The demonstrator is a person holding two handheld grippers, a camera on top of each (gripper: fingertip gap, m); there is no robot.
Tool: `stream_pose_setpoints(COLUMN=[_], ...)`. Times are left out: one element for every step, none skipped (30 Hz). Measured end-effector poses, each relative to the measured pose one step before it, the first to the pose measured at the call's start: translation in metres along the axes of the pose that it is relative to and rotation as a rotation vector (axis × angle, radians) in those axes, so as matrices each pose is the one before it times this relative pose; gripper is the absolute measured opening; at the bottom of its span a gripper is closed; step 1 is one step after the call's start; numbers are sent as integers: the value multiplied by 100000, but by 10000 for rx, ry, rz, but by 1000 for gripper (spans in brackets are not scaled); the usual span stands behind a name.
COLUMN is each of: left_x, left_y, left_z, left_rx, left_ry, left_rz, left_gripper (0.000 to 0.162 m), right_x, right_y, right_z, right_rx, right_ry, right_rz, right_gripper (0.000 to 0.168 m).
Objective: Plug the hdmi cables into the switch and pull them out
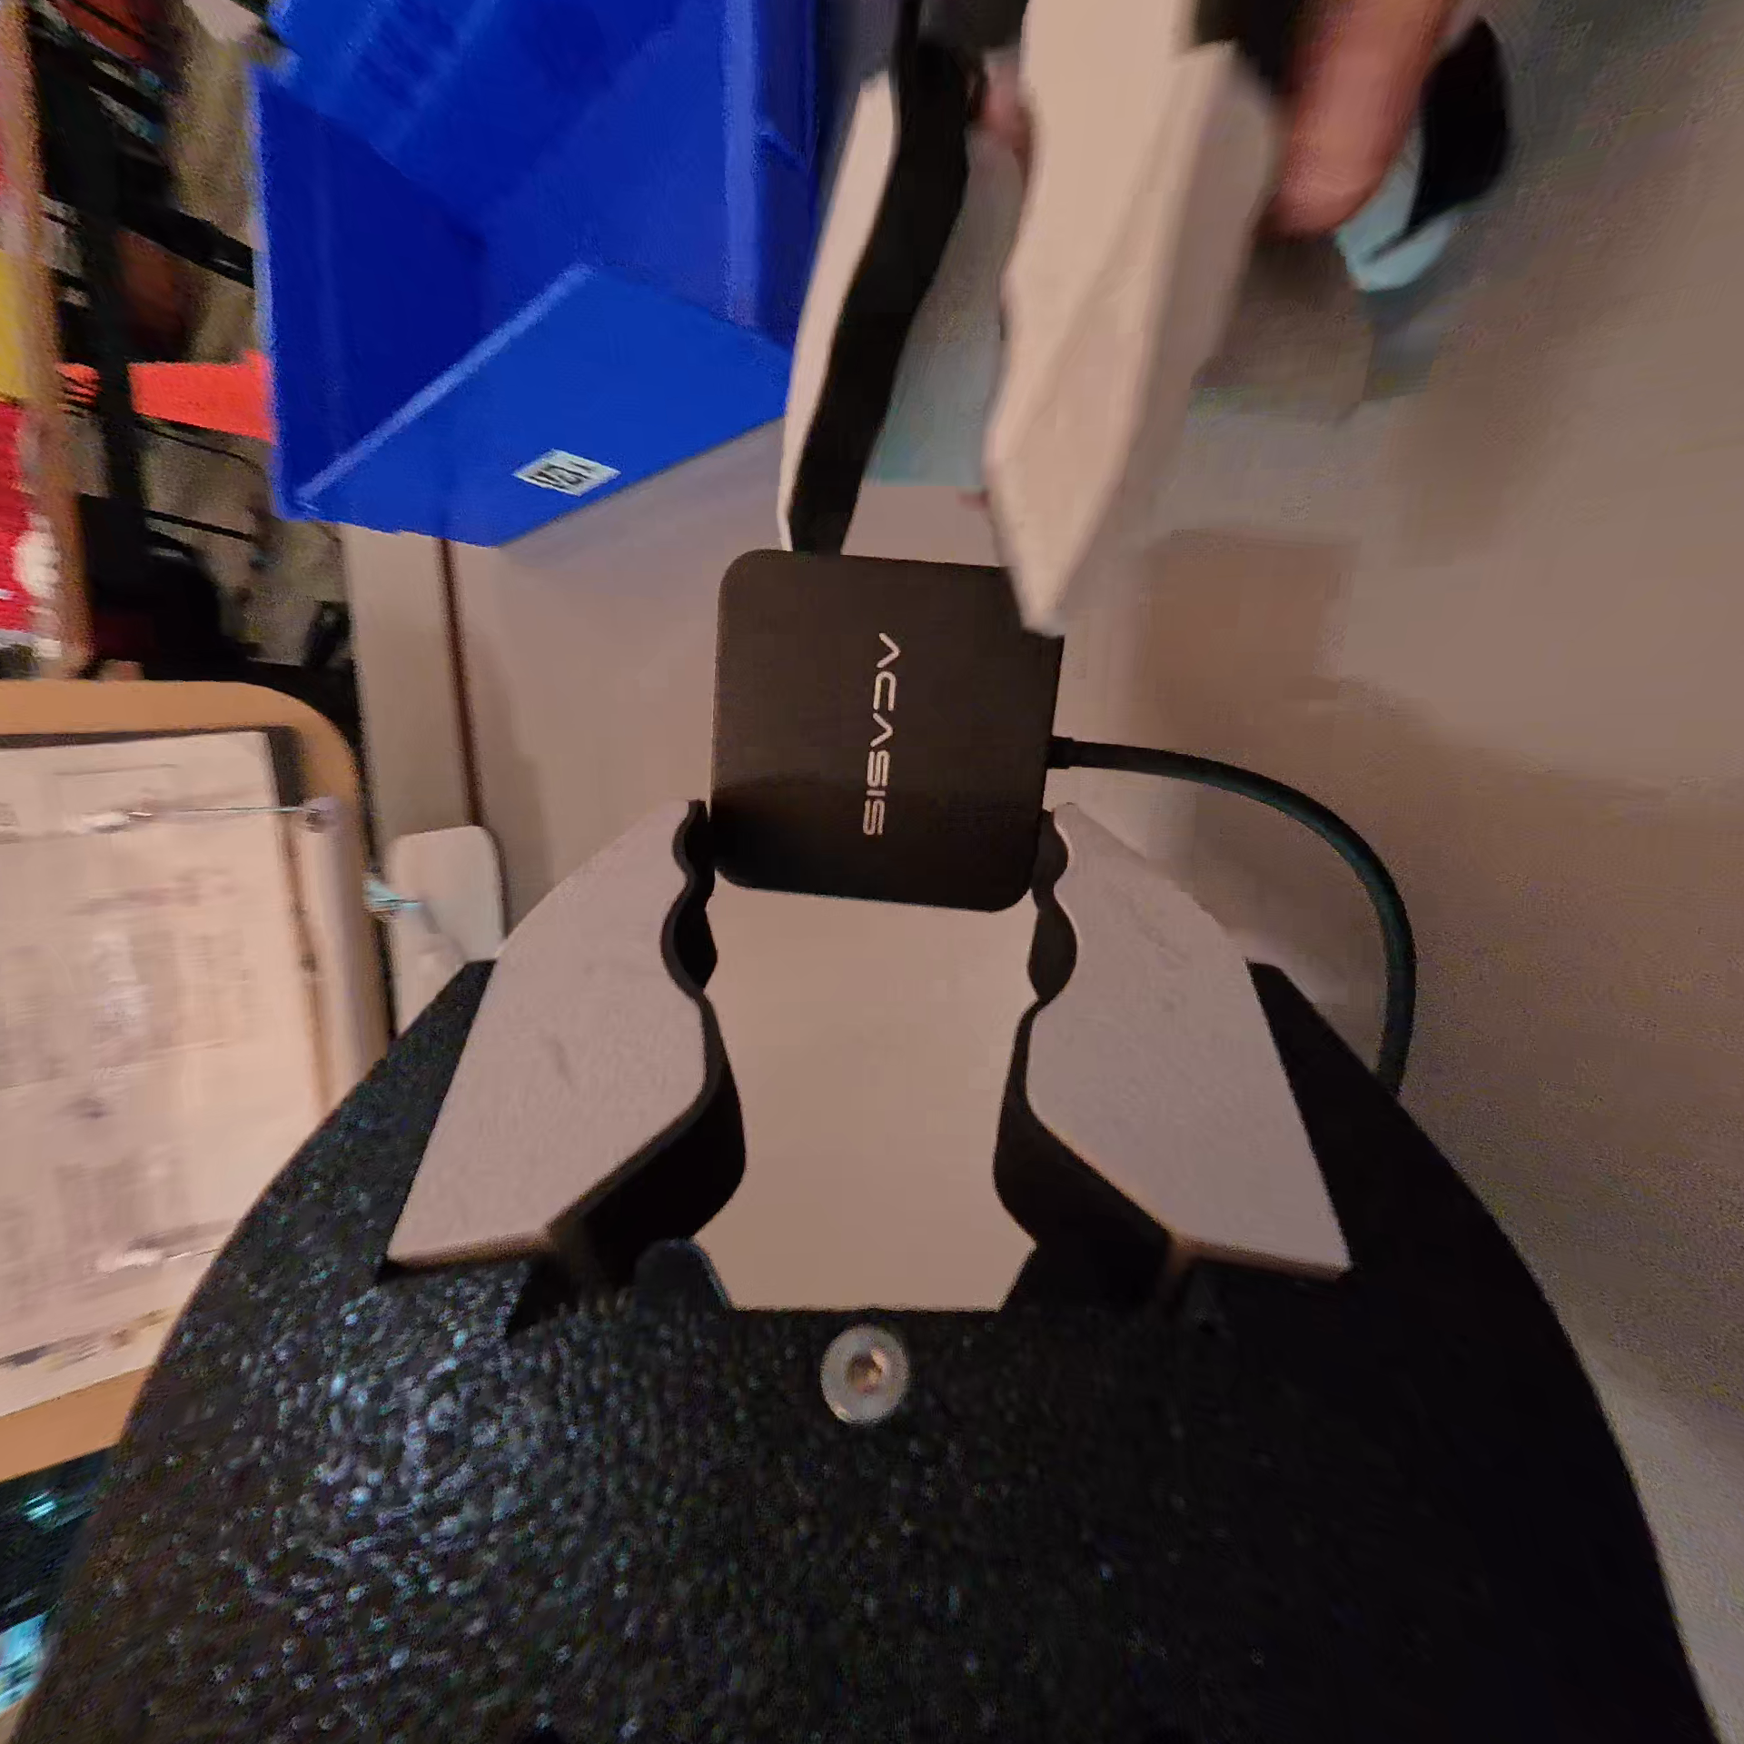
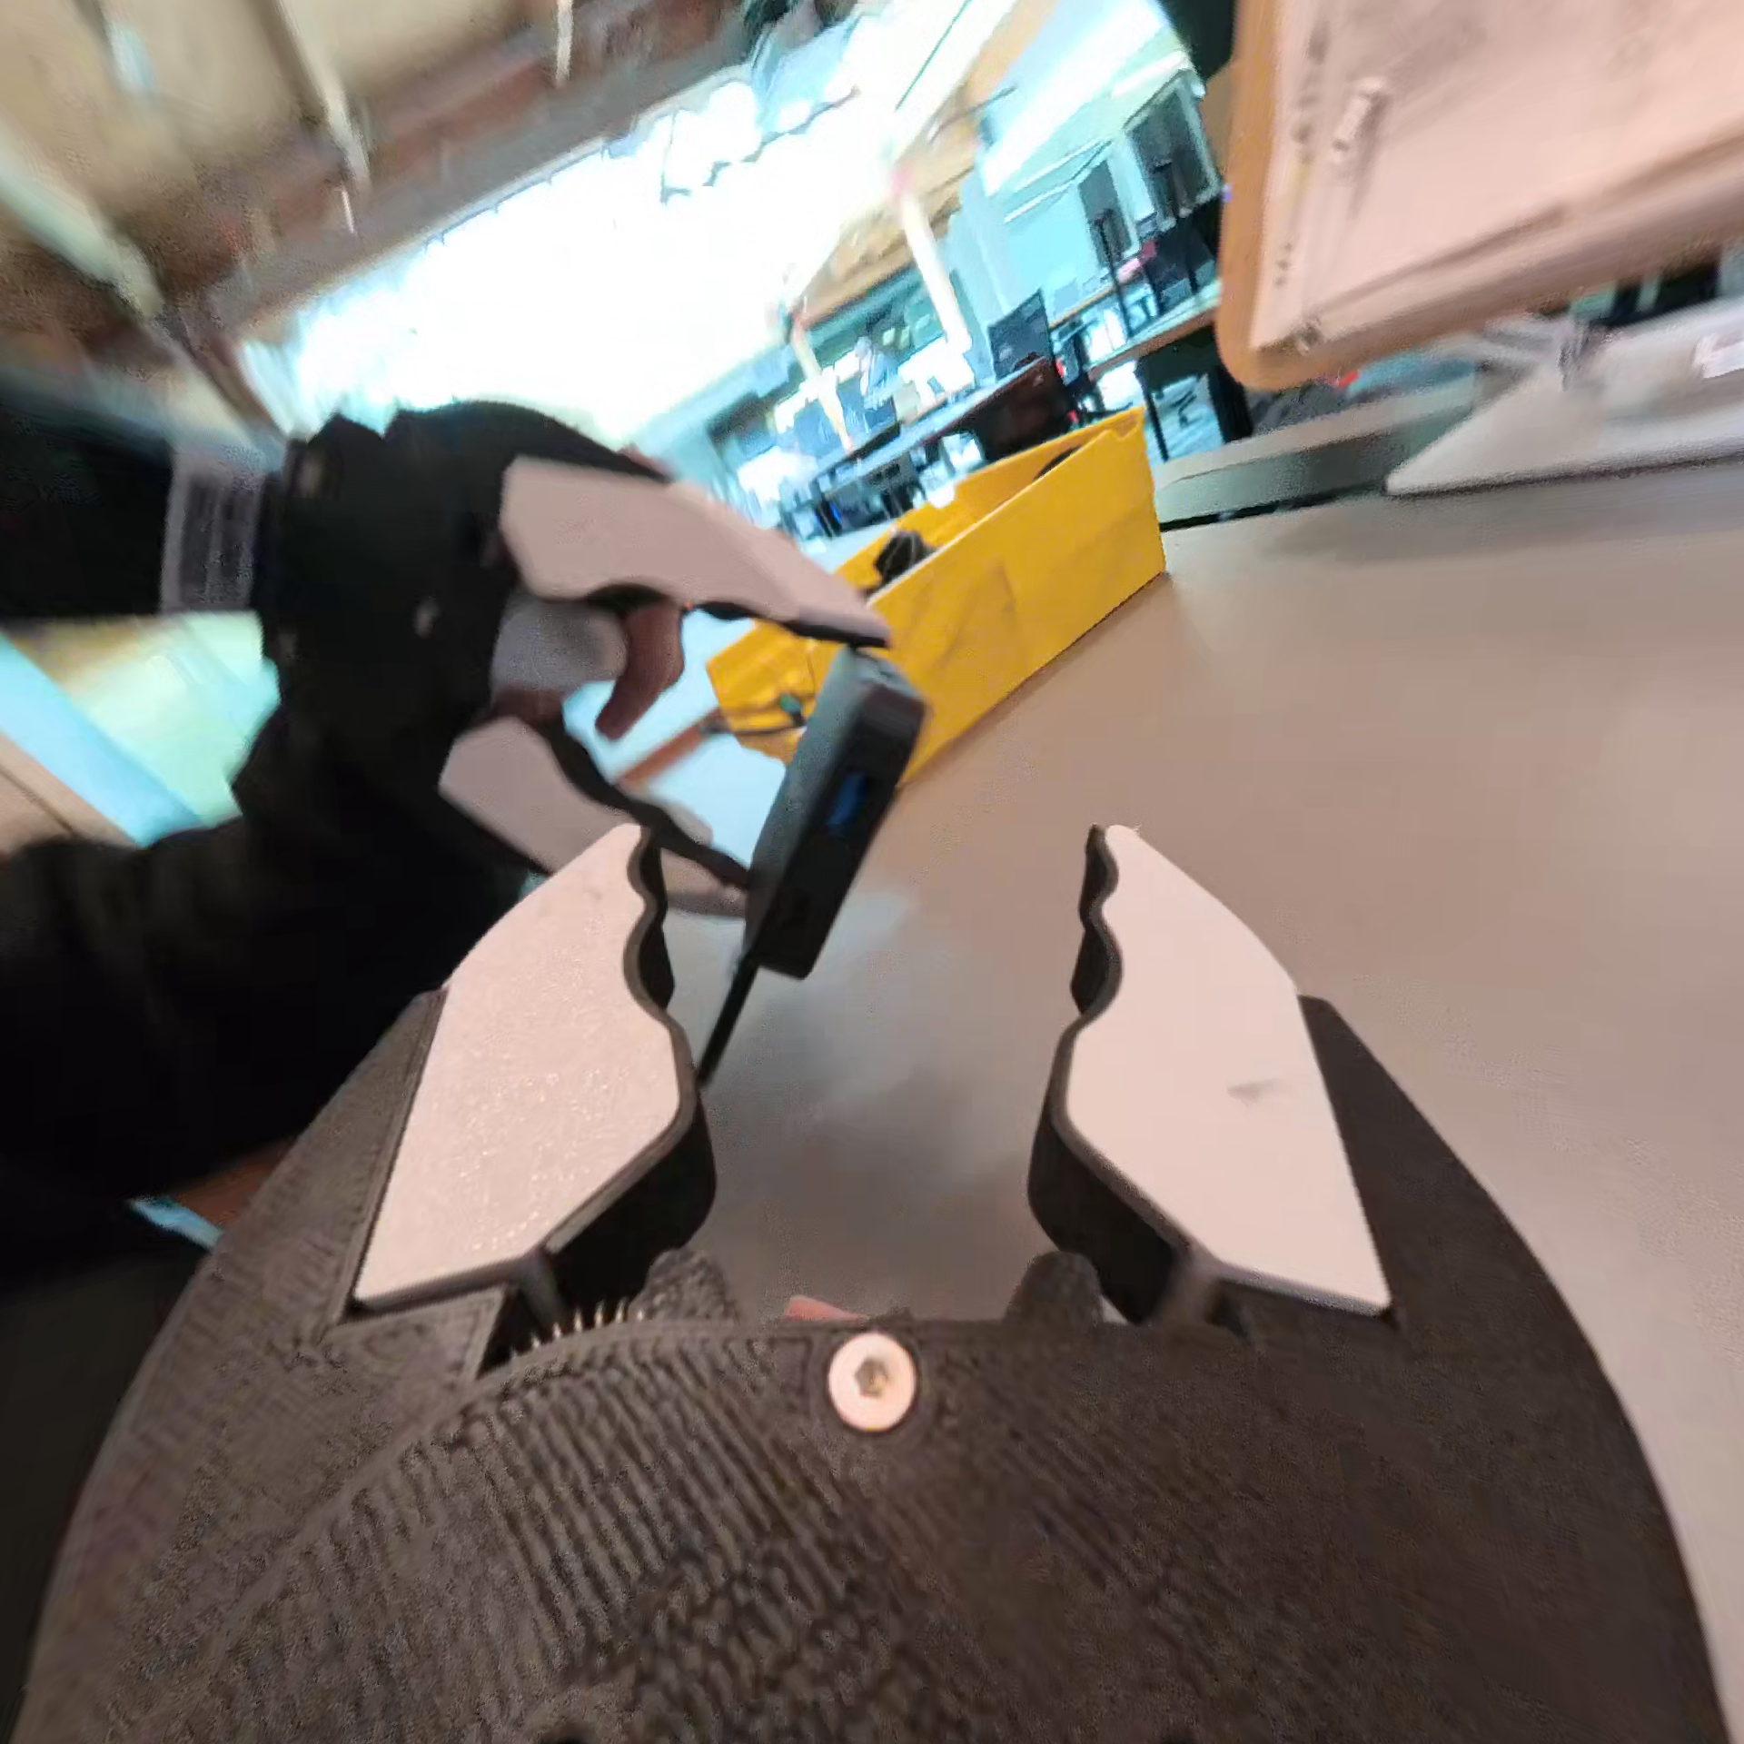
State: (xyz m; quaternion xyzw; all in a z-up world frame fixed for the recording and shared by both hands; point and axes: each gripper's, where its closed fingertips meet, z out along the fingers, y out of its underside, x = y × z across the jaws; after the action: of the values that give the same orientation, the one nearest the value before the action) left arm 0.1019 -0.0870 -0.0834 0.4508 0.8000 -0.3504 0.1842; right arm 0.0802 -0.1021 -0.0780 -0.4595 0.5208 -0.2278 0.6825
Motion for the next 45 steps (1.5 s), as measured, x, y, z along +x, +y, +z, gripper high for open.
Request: stream_pose_setpoints(left_x=[-199, -229, -287, -278, -164, -63, -32, 61, 197, 42, -169, -264, -284, -184, -103, -223, -285, -172, -108, -149, -243, -329, -211, 140, 166, -13, -48, -115, -74, 30, 161, 329, 302, 153, -7, -32, 66, 182, 80, -96, -219, -222, -96, 172, 193], left_y=[-460, -380, -269, -156, -32, 40, 40, 82, 7, -203, -517, -786, -925, -978, -876, -548, -161, 162, 371, 411, 428, 447, 435, 239, 68, 114, 233, 157, -44, -155, -104, 4, 119, 263, 392, 369, 327, 287, 216, 274, 444, 472, 349, 237, 184], left_z=[-347, -269, -206, -161, -75, -2, 8, -22, -51, -163, -376, -621, -760, -788, -653, -419, -213, -44, 78, 153, 195, 182, 139, 54, -13, -49, -100, -170, -205, -219, -241, -225, -150, -53, 55, 147, 234, 277, 272, 273, 285, 279, 256, 225, 189], left_rx=[13, -5, -33, -77, -147, -162, -118, -85, 31, 268, 583, 830, 915, 898, 766, 549, 348, 193, 110, 123, 167, 166, 160, 240, 295, 202, 47, 23, 126, 140, 32, -84, -143, -219, -271, -216, -172, -113, -24, -38, -153, -162, -47, 20, 18], left_ry=[-276, -283, -336, -327, -245, -190, -181, -68, 86, 54, 21, 121, 265, 458, 541, 417, 306, 338, 352, 293, 221, 180, 284, 543, 555, 394, 276, 114, 75, 153, 245, 329, 236, 31, -161, -240, -175, -64, -93, -196, -229, -192, -55, 158, 184], left_rz=[130, 141, 192, 226, 237, 255, 222, 106, -103, -364, -643, -968, -1351, -1672, -1858, -1846, -1658, -1372, -1097, -872, -693, -580, -578, -698, -755, -480, -164, -99, -288, -450, -452, -443, -427, -308, -118, -15, -71, -138, -146, -59, 51, 43, -71, -150, -117], left_gripper=[65, 65, 65, 65, 65, 65, 65, 65, 65, 65, 65, 64, 62, 60, 59, 57, 59, 59, 58, 58, 55, 50, 36, 24, 14, 13, 13, 14, 13, 13, 13, 14, 14, 14, 14, 14, 14, 14, 13, 14, 14, 14, 14, 13, 14], right_x=[212, 1, -250, -308, -444, -818, -240, 9, -50, -173, -330, -489, -304, -89, -57, -221, -206, -21, -62, -210, -103, -104, -115, 331, 45, -14, -26, 52, -161, -526, -243, -3, -64, -18, 138, -88, -387, -524, -402, -166, 10, 94, -5, -161, -207], right_y=[-383, -350, -184, 45, 55, 49, 36, 260, 209, -331, -745, -676, -465, -427, -454, -365, -219, -95, 181, 410, 346, 268, 298, 107, 5, 97, 218, 326, 301, 124, -2, 187, 462, 504, 332, 272, 383, 476, 375, 181, -62, -371, -450, -158, -59], right_z=[73, 26, 22, 49, 64, 42, 73, 9, -27, -107, -174, -172, -176, -188, -177, -93, 28, 100, 175, 276, 304, 291, 248, 56, -12, -15, -7, 4, 4, 37, -17, -130, -194, -188, -161, -115, -93, -64, -4, 0, -61, -128, -157, -122, -83], right_rx=[373, 339, 221, 43, 4, 13, -19, -242, -244, 179, 496, 447, 286, 284, 326, 265, 172, 133, -25, -177, -88, -19, -51, 25, 52, -66, -198, -336, -335, -204, -187, -355, -507, -466, -288, -190, -251, -320, -264, -125, 38, 258, 307, 104, 52], right_ry=[-117, -232, -322, -291, -314, -518, -80, 48, -12, -143, -332, -500, -392, -209, -131, -216, -177, 8, 1, -105, -14, -34, -68, 215, 11, 8, 64, 171, 103, -17, 270, 406, 282, 294, 398, 169, -100, -263, -267, -175, -57, 32, -31, -123, -160], right_rz=[1161, 886, 577, 260, 50, -136, -149, -297, -122, 248, 506, 623, 617, 505, 336, 203, 139, 63, -120, -177, -65, -7, -42, -118, -114, -136, -356, -698, -1029, -1188, -1199, -1434, -1668, -1641, -1436, -1198, -818, -436, -47, 145, 134, 112, 93, 61, 69], right_gripper=[79, 72, 64, 54, 40, 14, 14, 14, 14, 14, 14, 14, 15, 15, 14, 14, 14, 14, 14, 14, 15, 15, 15, 15, 14, 14, 15, 15, 21, 52, 85, 98, 102, 102, 104, 104, 104, 105, 105, 105, 104, 104, 106, 106, 103])
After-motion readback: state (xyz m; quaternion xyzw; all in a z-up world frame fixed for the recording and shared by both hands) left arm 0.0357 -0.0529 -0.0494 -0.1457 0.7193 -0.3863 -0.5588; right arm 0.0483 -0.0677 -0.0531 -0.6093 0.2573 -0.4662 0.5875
